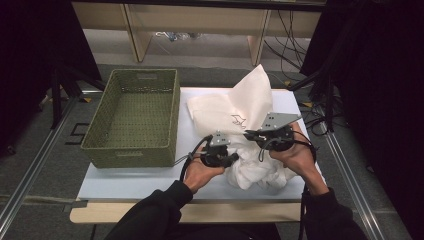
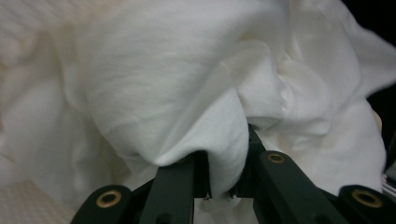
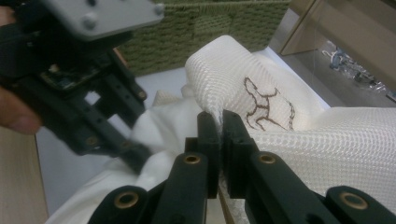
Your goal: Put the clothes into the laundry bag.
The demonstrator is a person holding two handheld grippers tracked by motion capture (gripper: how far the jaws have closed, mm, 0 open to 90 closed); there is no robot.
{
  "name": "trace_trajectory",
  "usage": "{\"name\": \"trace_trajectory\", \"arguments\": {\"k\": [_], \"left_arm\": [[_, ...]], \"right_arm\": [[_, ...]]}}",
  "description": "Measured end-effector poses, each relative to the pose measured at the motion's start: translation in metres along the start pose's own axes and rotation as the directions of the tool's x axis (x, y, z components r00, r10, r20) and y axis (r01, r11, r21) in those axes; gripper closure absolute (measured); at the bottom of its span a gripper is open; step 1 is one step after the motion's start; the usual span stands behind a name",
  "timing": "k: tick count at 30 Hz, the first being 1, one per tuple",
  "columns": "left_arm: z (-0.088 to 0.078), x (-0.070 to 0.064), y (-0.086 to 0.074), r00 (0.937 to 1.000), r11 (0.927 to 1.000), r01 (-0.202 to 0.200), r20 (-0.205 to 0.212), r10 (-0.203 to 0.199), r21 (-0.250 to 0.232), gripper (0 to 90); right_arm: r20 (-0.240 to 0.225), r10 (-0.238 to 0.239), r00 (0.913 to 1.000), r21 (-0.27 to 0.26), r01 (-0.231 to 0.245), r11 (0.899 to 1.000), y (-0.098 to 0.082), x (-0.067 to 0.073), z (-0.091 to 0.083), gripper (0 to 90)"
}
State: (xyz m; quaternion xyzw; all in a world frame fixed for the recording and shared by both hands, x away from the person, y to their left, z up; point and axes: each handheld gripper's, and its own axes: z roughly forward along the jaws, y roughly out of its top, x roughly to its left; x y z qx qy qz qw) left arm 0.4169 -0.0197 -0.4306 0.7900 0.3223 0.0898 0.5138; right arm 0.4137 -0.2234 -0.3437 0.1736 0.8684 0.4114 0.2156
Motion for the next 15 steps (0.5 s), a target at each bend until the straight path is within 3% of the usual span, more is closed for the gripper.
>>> {"name": "trace_trajectory", "arguments": {"k": [1,2,3,5,8,11,15], "left_arm": [[0.001,0.003,0.002,1.0,1.0,0.003,-0.008,-0.003,-0.006,81.3],[0.004,0.007,0.005,0.9993,0.9994,0.028,-0.024,-0.029,-0.021,81.4],[0.009,0.011,0.006,0.9966,0.9964,0.079,-0.02,-0.08,-0.029,81.6],[0.018,0.013,0.006,0.9932,0.9929,0.114,-0.019,-0.114,-0.036,81.5],[0.022,0.015,0.001,0.9964,0.997,0.073,-0.042,-0.074,-0.026,79.3],[0.017,0.018,-0.004,0.9927,0.9926,0.119,-0.017,-0.12,-0.022,71.4],[0.004,0.016,-0.013,0.993,0.9938,0.11,-0.041,-0.111,-0.01,54.9]], "right_arm": [[-0.003,0.005,1.0,0.001,-0.005,1.0,0.0,0.0,-0.001,88.3],[0.004,0.002,1.0,0.002,-0.002,1.0,0.001,0.0,-0.002,88.3],[0.003,0.004,1.0,-0.001,-0.004,1.0,0.001,0.0,-0.002,88.3],[-0.005,0.009,1.0,-0.002,-0.009,1.0,0.001,0.001,-0.001,88.4],[-0.006,0.013,0.9999,0.009,-0.013,1.0,-0.004,0.0,0.003,88.4],[-0.015,0.027,0.9995,0.006,-0.027,1.0,-0.008,-0.001,0.004,88.4],[-0.013,0.028,0.9995,0.01,-0.028,1.0,-0.01,-0.001,0.005,88.3]]}}
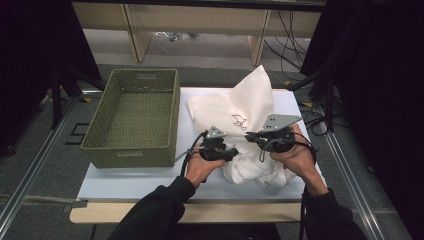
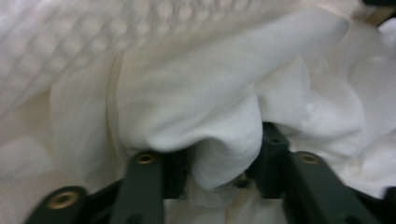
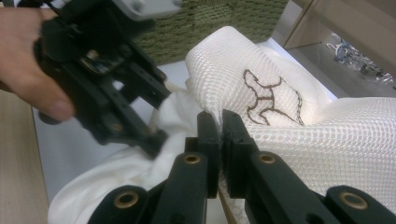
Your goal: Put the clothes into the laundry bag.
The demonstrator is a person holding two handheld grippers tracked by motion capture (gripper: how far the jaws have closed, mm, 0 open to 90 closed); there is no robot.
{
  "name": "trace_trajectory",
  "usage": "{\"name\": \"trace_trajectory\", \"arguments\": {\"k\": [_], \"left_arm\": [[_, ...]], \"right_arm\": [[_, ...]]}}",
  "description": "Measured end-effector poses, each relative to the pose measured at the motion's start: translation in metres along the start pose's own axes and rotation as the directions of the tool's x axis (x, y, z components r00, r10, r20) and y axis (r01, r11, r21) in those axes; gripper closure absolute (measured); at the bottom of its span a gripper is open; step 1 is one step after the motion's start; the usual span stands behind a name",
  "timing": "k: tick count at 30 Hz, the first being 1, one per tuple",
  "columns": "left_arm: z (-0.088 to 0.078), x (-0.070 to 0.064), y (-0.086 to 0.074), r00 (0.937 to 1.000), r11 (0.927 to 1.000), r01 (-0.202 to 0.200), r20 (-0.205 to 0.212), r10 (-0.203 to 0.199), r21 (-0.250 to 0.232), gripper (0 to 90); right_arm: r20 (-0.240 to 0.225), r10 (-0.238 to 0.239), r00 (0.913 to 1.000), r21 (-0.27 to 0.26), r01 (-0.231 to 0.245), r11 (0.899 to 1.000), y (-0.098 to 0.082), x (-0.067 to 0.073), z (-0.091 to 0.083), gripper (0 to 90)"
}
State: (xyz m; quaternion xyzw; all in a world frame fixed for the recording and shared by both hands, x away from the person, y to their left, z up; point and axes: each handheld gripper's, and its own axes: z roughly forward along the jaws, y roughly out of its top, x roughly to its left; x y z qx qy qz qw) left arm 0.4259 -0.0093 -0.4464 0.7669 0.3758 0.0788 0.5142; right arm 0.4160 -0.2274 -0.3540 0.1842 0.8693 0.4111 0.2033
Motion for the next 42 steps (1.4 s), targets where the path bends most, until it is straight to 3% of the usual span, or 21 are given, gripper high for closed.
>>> {"name": "trace_trajectory", "arguments": {"k": [3,4,6,8,12,14,15,18,19,21,22,23,24,25,31,35,36,39,41,42], "left_arm": [[-0.01,0.0,-0.001,0.9954,0.9973,-0.073,-0.061,0.074,0.007,43.1],[-0.012,0.002,-0.001,0.9936,0.9956,-0.092,-0.063,0.093,0.018,39.9],[-0.008,0.004,-0.001,0.9974,0.998,-0.063,-0.037,0.062,-0.01,37.9],[-0.002,0.005,-0.001,0.9978,0.9977,-0.066,-0.013,0.066,-0.012,42.7],[0.011,0.005,0.002,0.9953,0.9977,-0.056,0.077,0.058,-0.037,64.1],[0.015,-0.001,0.006,0.994,0.9978,-0.055,0.093,0.059,-0.038,69.3],[0.017,-0.006,0.008,0.9919,0.9954,-0.088,0.089,0.091,-0.038,70.9],[0.021,-0.012,0.013,0.9928,0.9953,-0.089,0.076,0.092,-0.038,72.5],[0.021,-0.012,0.014,0.9914,0.994,-0.106,0.075,0.108,-0.028,72.5],[0.021,-0.007,0.012,0.9891,0.9895,-0.142,0.037,0.143,-0.03,72.1],[0.021,-0.003,0.011,0.9893,0.9895,-0.143,0.027,0.143,-0.021,71.1],[0.022,0.001,0.01,0.9938,0.9936,-0.111,0.003,0.112,-0.02,69.8],[0.023,0.006,0.009,0.9972,0.997,-0.074,0.005,0.074,-0.021,68.3],[0.023,0.009,0.008,0.9979,0.9977,-0.063,0.014,0.063,-0.025,67.0],[0.011,0.003,0.005,0.9976,0.9977,-0.068,0.008,0.068,-0.002,50.4],[-0.013,0.002,0.005,0.9974,0.9974,-0.072,-0.003,0.073,0.002,36.6],[-0.022,0.005,0.006,0.9961,0.9963,-0.086,-0.019,0.086,-0.002,34.1],[-0.039,0.014,0.006,0.9951,0.9982,-0.059,-0.079,0.06,0.01,32.2],[-0.049,0.024,0.006,0.9909,0.9987,-0.039,-0.127,0.043,0.032,34.7],[-0.051,0.026,0.005,0.9859,0.9985,-0.034,-0.162,0.041,0.044,35.9]], "right_arm": [[0.004,0.007,1.0,0.001,-0.007,1.0,-0.001,-0.001,-0.001,88.2],[0.001,0.009,1.0,0.0,-0.009,1.0,-0.001,-0.001,-0.001,88.2],[0.0,-0.001,1.0,0.004,0.001,1.0,0.0,0.0,0.0,88.2],[-0.002,-0.005,1.0,0.005,0.005,1.0,0.002,0.002,-0.001,88.3],[-0.003,-0.002,1.0,-0.005,0.002,1.0,0.002,0.001,-0.004,88.3],[-0.01,-0.002,1.0,-0.016,0.002,1.0,0.003,0.0,-0.007,88.3],[-0.008,0.005,1.0,-0.018,-0.005,1.0,0.003,0.0,-0.008,88.3],[0.0,-0.002,1.0,-0.035,0.002,0.999,0.006,-0.002,-0.014,88.3],[0.005,-0.001,1.0,-0.037,0.001,0.999,0.005,-0.002,-0.015,88.3],[0.002,0.002,1.0,-0.037,-0.002,0.999,0.003,-0.002,-0.016,88.3],[0.006,0.002,1.0,-0.029,-0.002,1.0,0.002,-0.002,-0.015,88.3],[0.007,-0.003,1.0,-0.017,0.003,1.0,0.001,-0.001,-0.013,88.3],[0.009,-0.004,1.0,-0.006,0.004,1.0,-0.001,-0.001,-0.011,88.3],[0.004,0.002,1.0,0.003,-0.002,1.0,-0.003,-0.001,-0.008,88.2],[0.014,-0.012,0.9998,0.037,0.012,0.999,-0.006,0.001,0.0,88.1],[0.016,-0.012,0.9998,0.039,0.011,0.999,-0.008,0.0,0.001,87.9],[0.018,-0.011,0.9998,0.04,0.01,0.999,-0.008,0.0,0.001,87.9],[0.018,-0.012,0.9998,0.04,0.012,0.999,-0.008,0.0,0.001,87.8],[0.017,-0.012,0.9998,0.043,0.011,0.999,-0.008,0.001,0.002,87.8],[0.018,-0.013,0.9997,0.042,0.013,0.999,-0.008,0.001,0.002,87.7]]}}
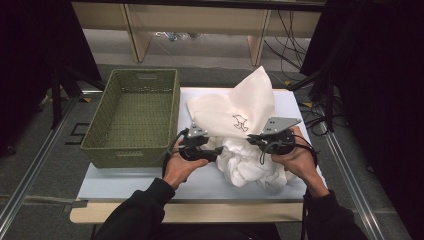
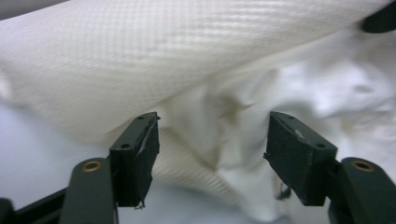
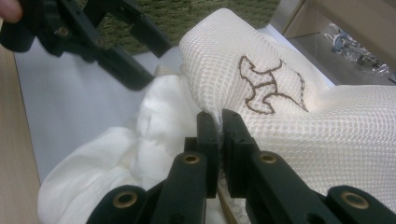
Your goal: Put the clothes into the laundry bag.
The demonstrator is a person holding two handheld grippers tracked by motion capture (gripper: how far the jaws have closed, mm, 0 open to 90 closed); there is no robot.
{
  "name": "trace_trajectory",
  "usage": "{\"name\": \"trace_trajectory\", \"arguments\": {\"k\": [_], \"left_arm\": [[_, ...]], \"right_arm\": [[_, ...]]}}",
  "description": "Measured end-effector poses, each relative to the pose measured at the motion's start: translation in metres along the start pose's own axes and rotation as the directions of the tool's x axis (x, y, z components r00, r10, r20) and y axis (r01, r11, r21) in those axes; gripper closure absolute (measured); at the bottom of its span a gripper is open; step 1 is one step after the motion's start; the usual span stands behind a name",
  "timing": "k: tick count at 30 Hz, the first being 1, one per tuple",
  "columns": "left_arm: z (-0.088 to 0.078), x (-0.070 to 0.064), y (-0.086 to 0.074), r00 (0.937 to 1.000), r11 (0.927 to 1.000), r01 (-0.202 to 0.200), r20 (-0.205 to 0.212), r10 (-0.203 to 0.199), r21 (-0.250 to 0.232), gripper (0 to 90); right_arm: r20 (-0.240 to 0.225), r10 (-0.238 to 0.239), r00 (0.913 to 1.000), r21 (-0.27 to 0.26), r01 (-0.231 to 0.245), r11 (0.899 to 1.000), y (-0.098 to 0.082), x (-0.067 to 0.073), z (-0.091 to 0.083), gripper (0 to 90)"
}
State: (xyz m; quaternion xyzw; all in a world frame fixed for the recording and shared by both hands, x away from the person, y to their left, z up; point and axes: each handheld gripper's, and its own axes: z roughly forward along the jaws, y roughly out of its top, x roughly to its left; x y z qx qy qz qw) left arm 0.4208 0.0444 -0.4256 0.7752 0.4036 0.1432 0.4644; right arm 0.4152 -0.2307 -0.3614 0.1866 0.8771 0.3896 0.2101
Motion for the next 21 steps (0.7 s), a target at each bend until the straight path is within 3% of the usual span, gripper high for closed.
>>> {"name": "trace_trajectory", "arguments": {"k": [2,5,8,11,13,16,17,21], "left_arm": [[-0.001,0.005,-0.002,0.9967,0.9996,-0.01,-0.08,0.012,0.026,36.9],[0.002,0.008,-0.004,0.9909,0.9984,-0.003,-0.134,0.01,0.056,42.6],[0.011,0.009,-0.005,0.9912,0.9962,0.019,-0.132,-0.007,0.085,43.2],[0.024,0.012,-0.006,0.9972,0.9841,0.041,-0.069,-0.029,0.173,44.2],[0.034,0.011,-0.008,0.9962,0.9816,0.062,-0.072,-0.05,0.181,48.8],[0.04,0.014,-0.011,0.9964,0.9832,0.078,-0.048,-0.071,0.165,73.7],[0.04,0.015,-0.012,0.9967,0.9818,0.08,-0.027,-0.077,0.172,78.3],[0.021,0.014,-0.016,0.998,0.9869,0.063,-0.003,-0.064,0.149,81.6]], "right_arm": [[-0.001,0.002,1.0,0.0,-0.002,1.0,0.0,0.0,0.0,87.7],[0.0,0.013,0.9999,0.002,-0.013,1.0,0.0,0.0,0.0,87.6],[-0.001,0.023,0.9997,0.004,-0.023,1.0,0.0,0.001,0.0,87.6],[-0.001,0.013,0.9999,0.002,-0.013,1.0,0.0,0.0,0.0,87.6],[-0.001,0.011,0.9999,0.002,-0.011,1.0,0.0,0.0,0.0,87.6],[-0.006,-0.002,1.0,-0.001,0.002,1.0,0.0,-0.001,0.0,87.6],[-0.01,-0.001,0.9999,0.0,0.001,1.0,-0.001,0.0,0.001,87.6],[-0.005,-0.003,1.0,0.016,0.003,1.0,-0.002,0.0,0.002,87.6]]}}
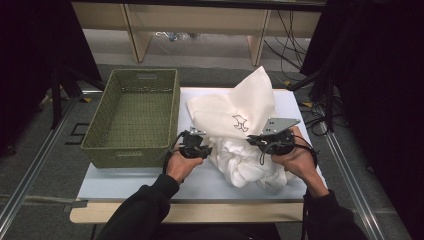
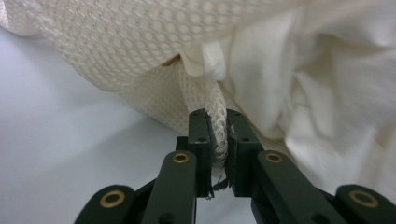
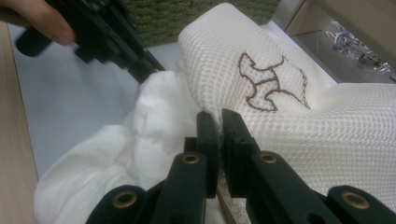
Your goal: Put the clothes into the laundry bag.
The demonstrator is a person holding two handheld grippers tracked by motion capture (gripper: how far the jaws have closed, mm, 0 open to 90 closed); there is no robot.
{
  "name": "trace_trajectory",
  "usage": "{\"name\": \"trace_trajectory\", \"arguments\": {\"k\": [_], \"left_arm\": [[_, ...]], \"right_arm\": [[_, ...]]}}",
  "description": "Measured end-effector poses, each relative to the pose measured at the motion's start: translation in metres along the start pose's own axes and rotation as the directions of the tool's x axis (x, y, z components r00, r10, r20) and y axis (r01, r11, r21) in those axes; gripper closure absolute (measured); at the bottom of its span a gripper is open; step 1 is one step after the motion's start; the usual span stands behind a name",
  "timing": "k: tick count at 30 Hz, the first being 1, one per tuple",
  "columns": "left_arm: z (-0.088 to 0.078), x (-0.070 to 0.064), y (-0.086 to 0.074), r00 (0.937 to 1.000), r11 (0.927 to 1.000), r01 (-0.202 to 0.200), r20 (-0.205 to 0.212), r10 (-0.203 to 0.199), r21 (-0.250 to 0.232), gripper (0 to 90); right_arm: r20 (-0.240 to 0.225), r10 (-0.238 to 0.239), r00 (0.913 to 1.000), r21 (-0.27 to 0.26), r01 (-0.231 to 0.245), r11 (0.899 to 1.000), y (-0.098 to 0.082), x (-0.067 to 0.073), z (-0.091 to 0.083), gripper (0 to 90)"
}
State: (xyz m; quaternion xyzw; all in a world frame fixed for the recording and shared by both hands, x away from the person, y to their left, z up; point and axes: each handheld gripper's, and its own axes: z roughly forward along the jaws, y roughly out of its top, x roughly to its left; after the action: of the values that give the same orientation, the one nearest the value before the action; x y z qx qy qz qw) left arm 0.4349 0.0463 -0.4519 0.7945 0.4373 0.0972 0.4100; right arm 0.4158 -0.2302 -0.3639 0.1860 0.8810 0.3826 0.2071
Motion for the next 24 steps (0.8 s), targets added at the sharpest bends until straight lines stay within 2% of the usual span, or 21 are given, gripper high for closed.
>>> {"name": "trace_trajectory", "arguments": {"k": [2,3,6,7,8,9,10,12,13,14,16,18,20,22,24], "left_arm": [[-0.012,0.001,-0.005,0.9999,1.0,-0.002,0.017,0.002,-0.002,81.7],[-0.017,0.001,-0.008,0.9996,0.9999,0.009,0.025,-0.009,-0.006,81.7],[-0.021,-0.002,-0.015,0.9993,0.9999,0.009,0.036,-0.009,-0.005,81.8],[-0.02,-0.004,-0.017,0.9996,1.0,0.002,0.028,-0.002,-0.008,81.9],[-0.021,-0.005,-0.019,0.9992,1.0,-0.007,0.038,0.007,0.0,82.0],[-0.022,-0.009,-0.022,0.9992,0.9996,-0.027,0.029,0.027,-0.002,82.2],[-0.024,-0.009,-0.025,0.9982,0.9989,-0.046,0.039,0.045,0.015,82.3],[-0.028,-0.011,-0.031,0.9982,0.9989,-0.045,0.038,0.045,0.01,82.3],[-0.03,-0.011,-0.035,0.9983,0.9996,-0.027,0.051,0.027,0.0,82.3],[-0.032,-0.01,-0.039,0.9979,0.9995,-0.031,0.057,0.031,0.008,82.4],[-0.033,-0.013,-0.047,0.9978,0.9998,-0.019,0.064,0.018,0.011,82.6],[-0.034,-0.016,-0.051,0.9972,0.9989,-0.042,0.063,0.04,0.023,82.7],[-0.036,-0.016,-0.052,0.9962,0.9973,-0.067,0.057,0.065,0.029,82.8],[-0.038,-0.017,-0.054,0.9973,0.9981,-0.058,0.045,0.057,0.02,83.5],[-0.038,-0.018,-0.057,0.9948,0.9956,-0.088,0.055,0.086,0.034,83.7]], "right_arm": [[0.001,0.001,1.0,0.012,-0.001,1.0,-0.001,0.001,0.002,87.6],[-0.002,-0.01,0.9999,0.016,0.01,1.0,-0.001,0.002,0.004,87.5],[-0.005,-0.006,1.0,0.039,0.006,0.999,-0.002,0.004,0.009,87.5],[-0.011,-0.013,0.9998,0.043,0.014,0.999,-0.002,0.005,0.01,87.5],[-0.013,-0.026,0.9996,0.04,0.027,0.999,-0.002,0.005,0.011,87.4],[-0.014,-0.021,0.9997,0.044,0.022,0.999,-0.002,0.006,0.012,87.4],[-0.016,-0.024,0.9996,0.053,0.025,0.998,-0.002,0.006,0.013,87.4],[-0.02,-0.028,0.9994,0.065,0.03,0.997,-0.005,0.006,0.016,87.4],[-0.017,-0.025,0.9995,0.068,0.026,0.997,-0.006,0.006,0.018,87.3],[-0.029,-0.026,0.9992,0.082,0.028,0.996,-0.008,0.006,0.021,87.3],[-0.024,-0.032,0.9992,0.105,0.035,0.994,-0.011,0.007,0.027,87.4],[0.005,-0.026,0.9996,0.114,0.026,0.993,-0.012,0.008,0.031,87.4],[0.014,-0.028,0.9995,0.126,0.025,0.992,-0.012,0.005,0.033,87.4],[0.014,-0.019,0.9997,0.127,0.017,0.992,-0.012,0.004,0.036,87.5],[0.01,-0.033,0.9994,0.13,0.031,0.991,-0.013,0.003,0.039,87.4]]}}
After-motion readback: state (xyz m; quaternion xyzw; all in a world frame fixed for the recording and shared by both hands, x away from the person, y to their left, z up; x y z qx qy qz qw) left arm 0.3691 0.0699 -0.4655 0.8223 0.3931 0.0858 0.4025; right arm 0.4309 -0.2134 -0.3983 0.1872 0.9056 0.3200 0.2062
